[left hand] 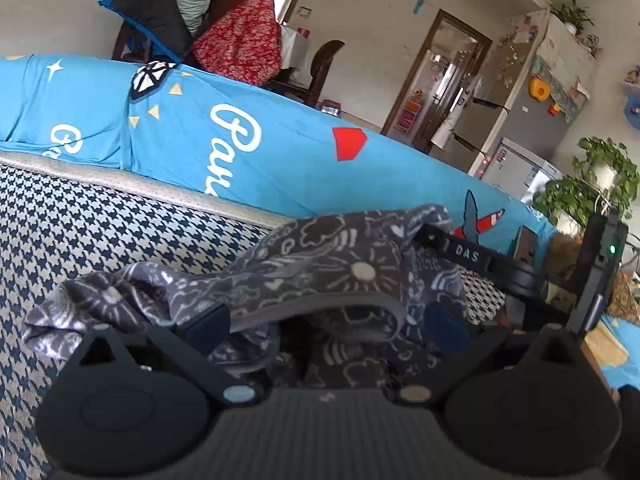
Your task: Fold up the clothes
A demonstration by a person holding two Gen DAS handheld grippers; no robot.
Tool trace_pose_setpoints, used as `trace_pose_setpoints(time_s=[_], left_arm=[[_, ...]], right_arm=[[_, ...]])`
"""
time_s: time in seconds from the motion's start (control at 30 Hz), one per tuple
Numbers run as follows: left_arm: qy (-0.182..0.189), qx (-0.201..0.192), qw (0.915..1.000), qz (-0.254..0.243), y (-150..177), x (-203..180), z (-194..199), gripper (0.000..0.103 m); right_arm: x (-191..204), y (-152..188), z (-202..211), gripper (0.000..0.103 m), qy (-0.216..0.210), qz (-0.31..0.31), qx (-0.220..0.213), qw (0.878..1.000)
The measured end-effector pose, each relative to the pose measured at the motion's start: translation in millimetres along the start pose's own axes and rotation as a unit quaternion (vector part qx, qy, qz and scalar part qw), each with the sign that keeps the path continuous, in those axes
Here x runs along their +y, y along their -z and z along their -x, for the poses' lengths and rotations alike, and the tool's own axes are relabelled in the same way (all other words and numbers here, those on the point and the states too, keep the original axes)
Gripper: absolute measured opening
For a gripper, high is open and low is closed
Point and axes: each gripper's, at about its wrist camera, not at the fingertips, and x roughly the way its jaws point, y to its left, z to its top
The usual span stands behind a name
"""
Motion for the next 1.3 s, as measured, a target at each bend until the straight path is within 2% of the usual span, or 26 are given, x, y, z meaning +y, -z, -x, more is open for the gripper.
trace_pose_setpoints(time_s=[0.17, 0.37, 0.63, 0.87, 1.03, 1.13, 1.23, 1.3], left_arm=[[-0.009, 0.037, 0.9991, -0.018, 9, -11, -21, 0.103], [-0.021, 0.059, 0.9977, 0.025, 5, -7, -55, 0.103], [-0.059, 0.024, 0.9961, 0.062, -18, -2, -89, 0.103], [-0.118, -0.016, 0.9906, 0.067, -33, -5, -105, 0.103], [-0.178, -0.054, 0.9795, 0.076, -47, 2, -116, 0.103], [-0.233, -0.051, 0.9626, 0.129, -53, 24, -127, 0.103], [-0.244, -0.042, 0.9489, 0.195, -55, 52, -132, 0.103], [-0.25, -0.041, 0.9394, 0.232, -56, 65, -128, 0.103]], right_arm=[[-5, -9, 3, 0.013, -0.009, -0.015, -0.015, 1.0], [-12, -21, 12, 0.013, -0.021, -0.039, -0.036, 0.998], [-13, -36, 28, 0.012, -0.037, -0.042, -0.068, 0.996], [-4, -49, 43, 0.012, -0.05, -0.026, -0.108, 0.993], [2, -51, 44, 0.014, -0.054, -0.018, -0.119, 0.991], [-5, -46, 38, 0.017, -0.051, -0.027, -0.096, 0.994], [-16, -40, 29, 0.022, -0.036, -0.024, -0.071, 0.997], [-24, -36, 28, 0.035, -0.018, -0.023, -0.066, 0.997]])
